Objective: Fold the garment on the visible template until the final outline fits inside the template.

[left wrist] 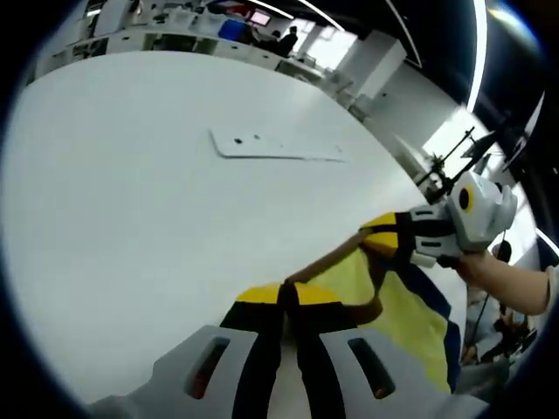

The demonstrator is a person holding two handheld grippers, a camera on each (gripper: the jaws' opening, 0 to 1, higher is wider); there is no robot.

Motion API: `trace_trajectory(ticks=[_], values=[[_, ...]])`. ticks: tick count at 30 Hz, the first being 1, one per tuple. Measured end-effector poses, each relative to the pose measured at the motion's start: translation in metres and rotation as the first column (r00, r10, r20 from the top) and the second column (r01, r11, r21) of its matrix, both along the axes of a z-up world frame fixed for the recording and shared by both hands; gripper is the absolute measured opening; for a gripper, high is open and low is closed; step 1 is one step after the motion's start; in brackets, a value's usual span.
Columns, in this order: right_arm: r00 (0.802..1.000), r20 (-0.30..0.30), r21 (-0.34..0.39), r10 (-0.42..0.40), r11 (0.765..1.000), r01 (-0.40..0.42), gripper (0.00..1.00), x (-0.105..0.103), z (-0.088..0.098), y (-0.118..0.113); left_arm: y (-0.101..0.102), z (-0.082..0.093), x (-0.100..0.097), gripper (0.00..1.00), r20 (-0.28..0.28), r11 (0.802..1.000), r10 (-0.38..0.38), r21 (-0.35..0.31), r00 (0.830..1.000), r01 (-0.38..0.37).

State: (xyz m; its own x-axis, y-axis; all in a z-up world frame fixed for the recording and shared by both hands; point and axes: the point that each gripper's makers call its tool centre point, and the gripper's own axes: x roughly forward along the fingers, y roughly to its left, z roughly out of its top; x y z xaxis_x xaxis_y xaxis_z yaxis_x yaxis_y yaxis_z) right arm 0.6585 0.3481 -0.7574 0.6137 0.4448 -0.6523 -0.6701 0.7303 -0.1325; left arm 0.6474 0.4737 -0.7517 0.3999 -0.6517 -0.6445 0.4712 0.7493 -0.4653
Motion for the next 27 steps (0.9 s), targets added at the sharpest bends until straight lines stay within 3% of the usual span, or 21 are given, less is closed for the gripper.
trace_trajectory(ticks=[21,27], values=[[0.999,0.024,0.000,-0.032,0.999,0.032,0.14,0.007,0.003,-0.006,0.001,-0.004,0.019,0.00,0.012,1.000,0.007,0.006,1.000,-0.007],[0.999,0.019,0.020,-0.037,0.999,0.037,0.14,0.004,0.007,-0.007,-0.007,0.003,0.006,0.00,0.015,1.000,0.005,0.012,1.000,-0.005]])
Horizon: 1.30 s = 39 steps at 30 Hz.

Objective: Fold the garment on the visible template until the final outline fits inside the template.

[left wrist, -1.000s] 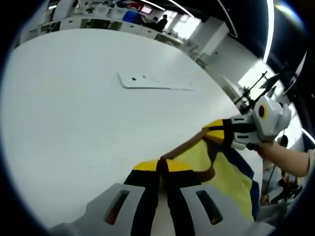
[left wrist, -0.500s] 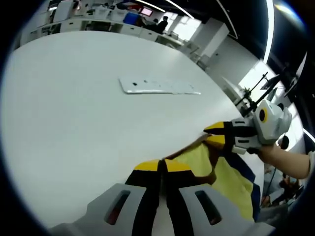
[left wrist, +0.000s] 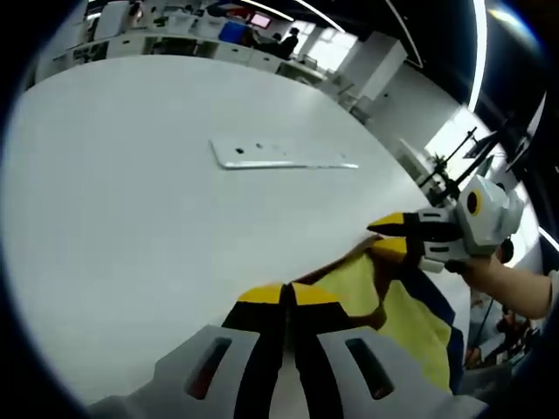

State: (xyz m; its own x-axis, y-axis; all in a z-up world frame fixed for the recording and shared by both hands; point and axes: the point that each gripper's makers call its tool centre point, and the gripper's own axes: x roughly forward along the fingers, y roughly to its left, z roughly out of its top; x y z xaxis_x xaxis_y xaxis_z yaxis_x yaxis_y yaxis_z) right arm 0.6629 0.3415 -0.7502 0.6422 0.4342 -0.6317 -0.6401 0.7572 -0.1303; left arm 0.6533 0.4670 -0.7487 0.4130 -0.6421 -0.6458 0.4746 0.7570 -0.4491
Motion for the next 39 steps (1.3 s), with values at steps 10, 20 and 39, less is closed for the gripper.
trace_trajectory(ticks=[10,20,39], values=[[0.999,-0.023,0.079,-0.030,0.996,0.032,0.13,-0.008,0.013,-0.004,-0.001,0.003,0.000,0.00,0.002,1.000,-0.003,0.008,1.000,0.003],[0.996,-0.037,0.133,-0.086,0.987,0.090,0.11,-0.020,0.024,-0.018,0.001,0.007,-0.006,0.00,0.001,1.000,0.007,0.022,1.000,-0.007],[0.964,-0.222,0.249,-0.146,0.947,0.201,0.13,-0.014,0.019,-0.015,0.004,0.019,0.000,0.00,0.022,1.000,-0.002,0.002,1.000,0.002]])
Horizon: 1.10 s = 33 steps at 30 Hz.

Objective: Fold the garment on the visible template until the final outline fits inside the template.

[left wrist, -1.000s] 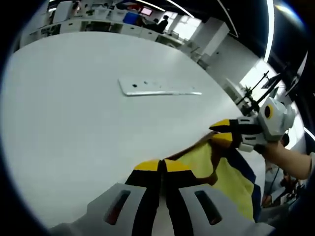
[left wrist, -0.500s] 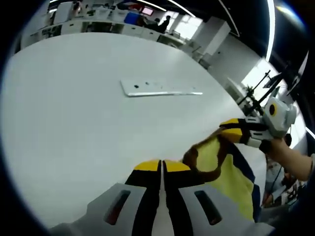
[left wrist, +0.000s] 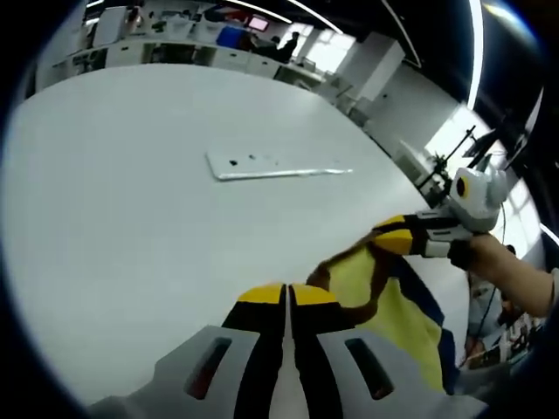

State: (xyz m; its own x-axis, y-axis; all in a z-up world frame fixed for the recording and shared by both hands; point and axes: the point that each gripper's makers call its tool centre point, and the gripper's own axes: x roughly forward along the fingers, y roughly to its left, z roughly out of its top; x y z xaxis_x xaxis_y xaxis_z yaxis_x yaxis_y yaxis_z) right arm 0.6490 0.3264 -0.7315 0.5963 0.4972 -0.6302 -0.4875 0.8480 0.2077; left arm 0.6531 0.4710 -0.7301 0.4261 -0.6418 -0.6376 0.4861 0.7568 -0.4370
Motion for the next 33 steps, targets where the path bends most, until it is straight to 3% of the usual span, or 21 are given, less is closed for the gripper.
trace_trajectory(ticks=[4,7,9,14,17,19,27,33], values=[[1.000,0.024,0.047,-0.007,0.999,0.006,0.13,0.004,0.013,-0.002,-0.003,0.010,-0.005,0.00,0.014,1.000,-0.002,-0.007,1.000,0.002],[0.997,0.048,0.085,-0.056,0.995,0.052,0.13,0.013,0.026,-0.013,-0.008,0.015,-0.012,0.00,0.023,1.000,-0.008,-0.010,1.000,0.008],[0.996,0.060,0.066,-0.067,0.996,0.063,0.13,0.019,0.026,-0.025,-0.012,0.017,-0.018,0.00,0.025,1.000,-0.014,-0.009,1.000,0.014],[0.996,0.065,-0.008,-0.053,0.999,0.054,0.13,0.011,0.028,-0.033,-0.012,0.013,-0.021,0.00,0.029,1.000,-0.029,0.005,0.999,0.029],[0.996,0.083,-0.058,-0.015,0.998,0.020,0.13,-0.005,0.025,-0.021,-0.016,0.015,-0.030,0.00,0.036,0.999,-0.035,0.002,0.999,0.035],[0.995,0.102,-0.083,0.001,0.997,0.008,0.13,0.002,0.023,-0.021,-0.019,0.017,-0.036,0.00,0.041,0.999,-0.037,-0.005,0.998,0.038],[0.982,0.148,-0.222,0.118,0.971,-0.083,0.15,-0.018,0.009,0.008,-0.028,0.015,-0.067,0.00,0.046,0.997,-0.077,0.000,0.996,0.077],[0.975,0.183,-0.233,0.130,0.969,-0.085,0.15,-0.036,0.018,0.010,-0.028,0.014,-0.081,0.00,0.050,0.996,-0.094,0.006,0.994,0.094]])
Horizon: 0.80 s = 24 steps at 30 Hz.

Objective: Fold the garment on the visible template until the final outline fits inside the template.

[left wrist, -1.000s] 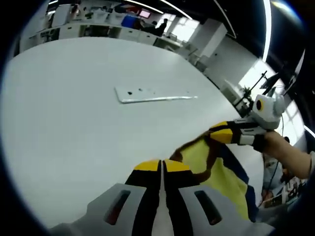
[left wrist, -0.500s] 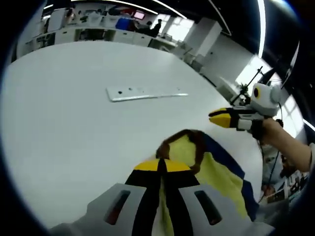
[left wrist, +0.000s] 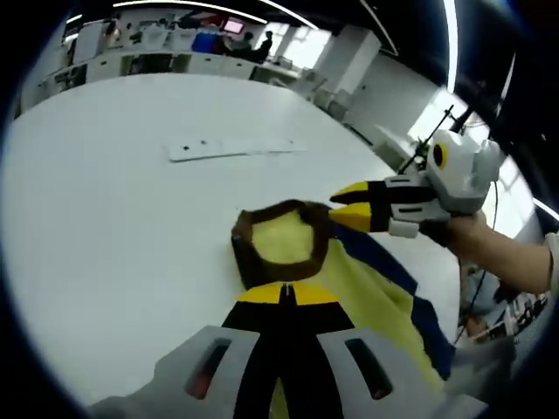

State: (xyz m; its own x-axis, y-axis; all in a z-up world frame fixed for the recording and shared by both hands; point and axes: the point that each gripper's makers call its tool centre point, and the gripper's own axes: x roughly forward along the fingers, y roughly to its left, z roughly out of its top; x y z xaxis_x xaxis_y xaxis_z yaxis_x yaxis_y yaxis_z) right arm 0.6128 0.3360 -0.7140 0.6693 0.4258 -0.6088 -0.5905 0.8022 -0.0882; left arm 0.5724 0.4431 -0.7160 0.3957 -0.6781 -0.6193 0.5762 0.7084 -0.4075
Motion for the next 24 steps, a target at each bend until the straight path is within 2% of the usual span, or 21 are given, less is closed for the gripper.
trace_trajectory(ticks=[6,15,24], values=[[1.000,-0.013,0.019,-0.002,1.000,0.002,0.15,-0.022,0.001,-0.004,0.000,0.001,-0.011,0.00,0.005,1.000,-0.005,-0.005,1.000,0.005],[0.999,-0.036,0.058,-0.006,0.998,0.008,0.19,-0.044,0.006,0.000,0.000,0.008,-0.028,0.00,0.013,1.000,-0.019,-0.006,1.000,0.019],[0.999,-0.039,0.084,-0.010,0.996,0.013,0.20,-0.063,0.014,0.002,0.000,0.017,-0.042,0.09,0.026,0.999,-0.036,0.004,0.999,0.036]])
